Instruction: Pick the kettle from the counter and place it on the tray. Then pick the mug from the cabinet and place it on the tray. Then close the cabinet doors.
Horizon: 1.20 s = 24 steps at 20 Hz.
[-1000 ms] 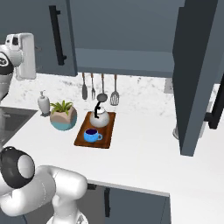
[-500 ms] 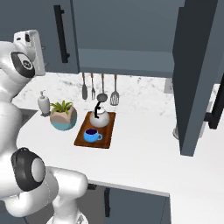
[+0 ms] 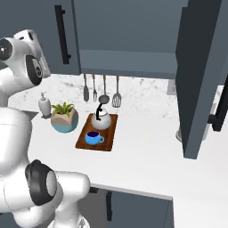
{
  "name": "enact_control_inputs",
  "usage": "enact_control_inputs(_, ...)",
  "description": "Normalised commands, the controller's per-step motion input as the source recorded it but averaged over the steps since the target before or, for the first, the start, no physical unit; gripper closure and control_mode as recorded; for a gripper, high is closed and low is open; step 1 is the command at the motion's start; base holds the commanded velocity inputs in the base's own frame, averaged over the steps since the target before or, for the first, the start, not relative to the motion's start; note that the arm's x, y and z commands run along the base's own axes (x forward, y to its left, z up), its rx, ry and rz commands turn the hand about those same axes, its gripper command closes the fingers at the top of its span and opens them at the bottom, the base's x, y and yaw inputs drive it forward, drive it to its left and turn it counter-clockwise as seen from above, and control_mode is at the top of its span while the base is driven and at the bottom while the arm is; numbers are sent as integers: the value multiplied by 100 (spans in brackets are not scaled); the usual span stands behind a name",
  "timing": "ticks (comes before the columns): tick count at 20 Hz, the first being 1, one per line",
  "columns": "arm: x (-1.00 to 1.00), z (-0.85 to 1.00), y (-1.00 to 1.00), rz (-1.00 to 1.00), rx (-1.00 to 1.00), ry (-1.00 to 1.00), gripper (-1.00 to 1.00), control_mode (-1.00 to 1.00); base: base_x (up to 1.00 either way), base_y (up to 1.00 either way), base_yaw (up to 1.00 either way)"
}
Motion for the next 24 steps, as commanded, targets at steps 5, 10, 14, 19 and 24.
enact_control_inputs(5,-77,0,0,16,-15,0,-100,-100,0,0,0)
enact_control_inputs(10,-88,0,0,16,-11,0,-100,-100,0,0,0)
enact_control_inputs(14,-75,0,0,5,-6,0,-100,-100,0,0,0)
enact_control_inputs(19,-70,2,-3,0,-12,0,-100,-100,0,0,0)
enact_control_inputs(24,-65,0,-5,0,-13,1,-100,-100,0,0,0)
